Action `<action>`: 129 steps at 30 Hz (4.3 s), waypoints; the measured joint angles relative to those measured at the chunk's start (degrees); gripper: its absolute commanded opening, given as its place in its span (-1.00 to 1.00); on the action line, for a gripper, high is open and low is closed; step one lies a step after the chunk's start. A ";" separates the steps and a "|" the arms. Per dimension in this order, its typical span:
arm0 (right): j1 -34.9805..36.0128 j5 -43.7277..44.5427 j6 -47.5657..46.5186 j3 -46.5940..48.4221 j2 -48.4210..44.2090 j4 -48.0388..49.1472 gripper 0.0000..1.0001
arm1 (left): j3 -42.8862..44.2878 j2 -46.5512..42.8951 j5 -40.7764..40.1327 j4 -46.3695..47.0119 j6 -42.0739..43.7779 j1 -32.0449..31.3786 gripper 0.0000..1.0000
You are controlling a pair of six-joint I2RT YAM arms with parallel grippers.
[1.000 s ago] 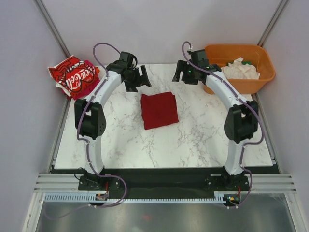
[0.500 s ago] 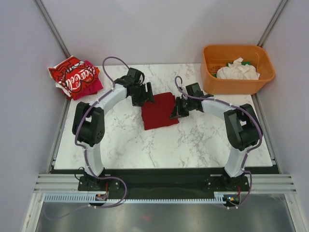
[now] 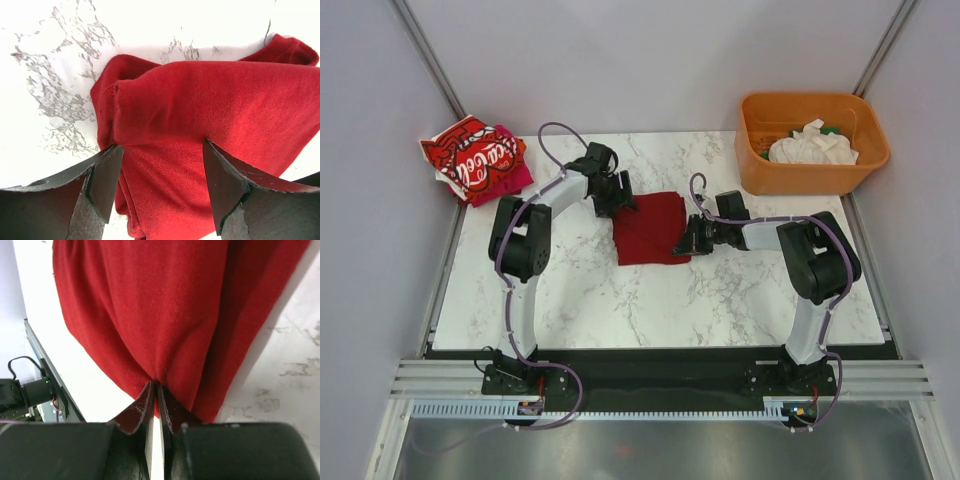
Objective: Fold and stack the t-shirts
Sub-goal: Fold the tshirt, then neatly place the folded tshirt to the corner
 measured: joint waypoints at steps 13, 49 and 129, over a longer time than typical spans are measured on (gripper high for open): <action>0.33 4.79 -1.90 -1.64 -8.90 -7.50 -0.38 | 1.86 -1.03 -1.95 -1.70 1.77 3.69 0.68; -8.00 -1.62 -1.68 35.17 20.76 -15.76 -0.42 | -42.36 -25.59 2.58 22.49 -10.23 -9.27 0.27; -4.92 -2.03 -1.79 11.17 -24.55 -19.63 0.96 | -36.65 -19.87 6.80 30.16 -9.77 -4.42 0.48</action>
